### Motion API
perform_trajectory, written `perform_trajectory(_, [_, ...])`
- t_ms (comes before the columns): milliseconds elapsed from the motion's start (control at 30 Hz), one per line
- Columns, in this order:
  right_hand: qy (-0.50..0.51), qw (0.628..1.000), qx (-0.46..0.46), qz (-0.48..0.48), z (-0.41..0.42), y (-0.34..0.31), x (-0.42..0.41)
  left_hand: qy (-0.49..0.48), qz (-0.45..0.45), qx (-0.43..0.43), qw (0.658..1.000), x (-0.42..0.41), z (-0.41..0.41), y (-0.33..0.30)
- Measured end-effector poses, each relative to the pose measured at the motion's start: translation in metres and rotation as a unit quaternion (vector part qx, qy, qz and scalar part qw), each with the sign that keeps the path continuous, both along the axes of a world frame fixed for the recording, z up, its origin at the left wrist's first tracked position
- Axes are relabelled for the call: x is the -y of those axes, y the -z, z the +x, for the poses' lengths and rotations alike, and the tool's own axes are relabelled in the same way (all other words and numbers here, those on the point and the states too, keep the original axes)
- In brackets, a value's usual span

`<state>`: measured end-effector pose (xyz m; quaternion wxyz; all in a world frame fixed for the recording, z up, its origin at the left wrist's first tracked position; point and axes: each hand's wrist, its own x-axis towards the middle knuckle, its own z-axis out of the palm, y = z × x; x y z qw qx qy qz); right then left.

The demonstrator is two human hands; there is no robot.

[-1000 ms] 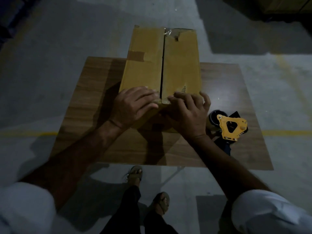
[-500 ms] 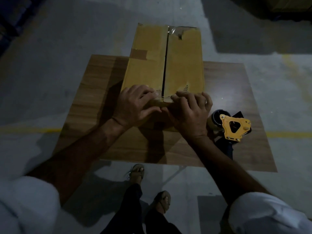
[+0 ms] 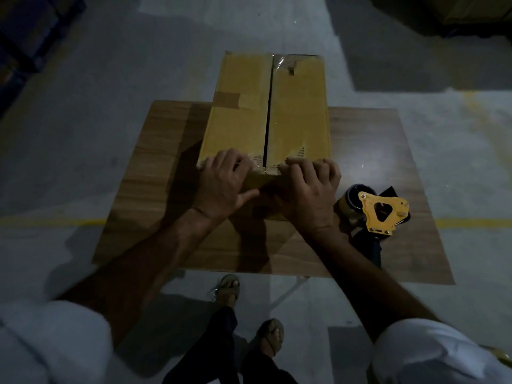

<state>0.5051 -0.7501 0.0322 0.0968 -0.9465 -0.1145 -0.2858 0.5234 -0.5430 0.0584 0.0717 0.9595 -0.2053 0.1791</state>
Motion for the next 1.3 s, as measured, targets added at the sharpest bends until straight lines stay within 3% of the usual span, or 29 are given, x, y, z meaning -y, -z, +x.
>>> perform_trajectory(100, [0.001,0.999,-0.04,-0.027,-0.004,-0.01,0.001,-0.004,0.038,-0.03,0.999,0.0,-0.002,-0.008])
perform_trajectory(200, [-0.001,1.0,-0.03,-0.003,0.008,-0.028,-0.001,0.074,-0.038,-0.03,0.996,-0.016,0.01,-0.023])
perform_trajectory(267, [-0.025,0.999,-0.024,0.01,0.018,-0.032,-0.001,0.113,-0.039,-0.032,0.992,-0.022,0.019,-0.032])
perform_trajectory(467, [-0.03,0.995,-0.076,-0.057,0.004,-0.025,-0.004,0.035,0.07,-0.064,0.995,-0.001,0.005,-0.023])
perform_trajectory(600, [-0.057,0.991,-0.12,-0.022,0.012,-0.05,-0.004,0.142,0.024,-0.06,0.988,-0.022,0.029,-0.031])
perform_trajectory(700, [-0.124,0.972,-0.198,-0.002,0.021,-0.063,-0.008,0.23,0.043,-0.139,0.962,-0.037,0.048,-0.033])
perform_trajectory(900, [-0.135,0.963,-0.233,0.01,0.016,-0.056,-0.004,0.283,0.04,-0.225,0.931,-0.048,0.09,-0.032])
perform_trajectory(1033, [-0.057,0.978,-0.19,0.062,0.014,-0.067,-0.023,0.27,0.053,-0.228,0.934,-0.044,0.122,-0.037])
perform_trajectory(1133, [0.022,0.968,-0.232,0.088,0.021,-0.071,-0.069,0.309,0.04,-0.238,0.92,-0.038,0.135,-0.036])
perform_trajectory(1300, [0.081,0.96,-0.267,0.01,0.024,-0.053,-0.094,0.291,0.065,-0.223,0.928,-0.035,0.17,-0.037])
